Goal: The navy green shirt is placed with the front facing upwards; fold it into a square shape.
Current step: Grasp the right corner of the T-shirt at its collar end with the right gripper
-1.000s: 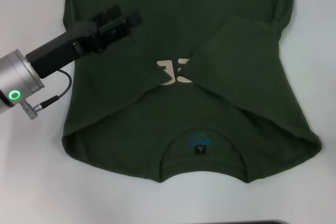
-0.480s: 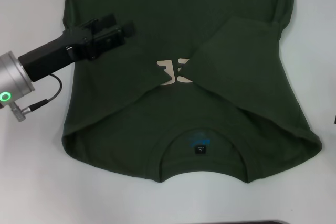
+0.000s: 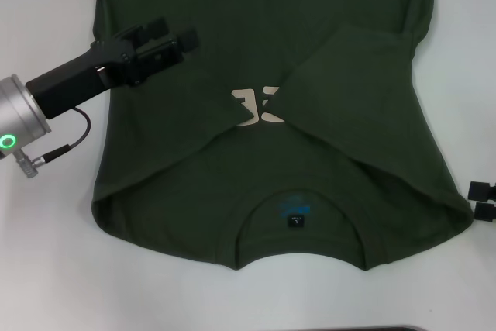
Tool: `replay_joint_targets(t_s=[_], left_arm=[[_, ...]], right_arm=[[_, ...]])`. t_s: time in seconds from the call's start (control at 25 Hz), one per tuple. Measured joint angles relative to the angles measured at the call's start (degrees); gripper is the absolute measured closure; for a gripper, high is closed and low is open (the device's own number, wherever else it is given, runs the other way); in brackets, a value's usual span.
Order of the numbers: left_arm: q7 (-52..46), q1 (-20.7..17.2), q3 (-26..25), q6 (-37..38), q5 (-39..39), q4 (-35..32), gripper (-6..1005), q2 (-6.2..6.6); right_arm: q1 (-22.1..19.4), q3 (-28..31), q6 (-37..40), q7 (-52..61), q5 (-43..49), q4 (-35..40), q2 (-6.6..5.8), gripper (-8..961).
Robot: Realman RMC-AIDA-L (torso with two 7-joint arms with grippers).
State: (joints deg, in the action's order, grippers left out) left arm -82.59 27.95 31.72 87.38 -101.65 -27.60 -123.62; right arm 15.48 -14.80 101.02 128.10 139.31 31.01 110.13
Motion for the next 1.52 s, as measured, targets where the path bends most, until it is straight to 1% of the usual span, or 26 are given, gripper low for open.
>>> replay_joint_targets(t_s=[0.16,0.64,1.2,1.52], left_arm=[[0.1,0.0,0.0,-0.1,0.0,0.0,114,-0.03],[0.4,-0.1,0.0,-0.2,0.1,0.1,114,-0.09],[0.7,0.1,-0.1,-0.2,1.0,0.1,115,-0.22],[0.8,0.3,-0.1,-0.8,1.4,0.3,115,-0.16]], right_arm=[[-0.1,-0.7,-0.1,0.9,0.0,0.0,0.25,275],[-0.7,-0.8,-0.2,1.3,0.7,0.4,0.33,276],[0.6,-1.4,-2.2,1.4,2.8,0.0,0.56,274],[1.1,-1.4,-2.8,1.8,2.8,0.0,0.96,278]])
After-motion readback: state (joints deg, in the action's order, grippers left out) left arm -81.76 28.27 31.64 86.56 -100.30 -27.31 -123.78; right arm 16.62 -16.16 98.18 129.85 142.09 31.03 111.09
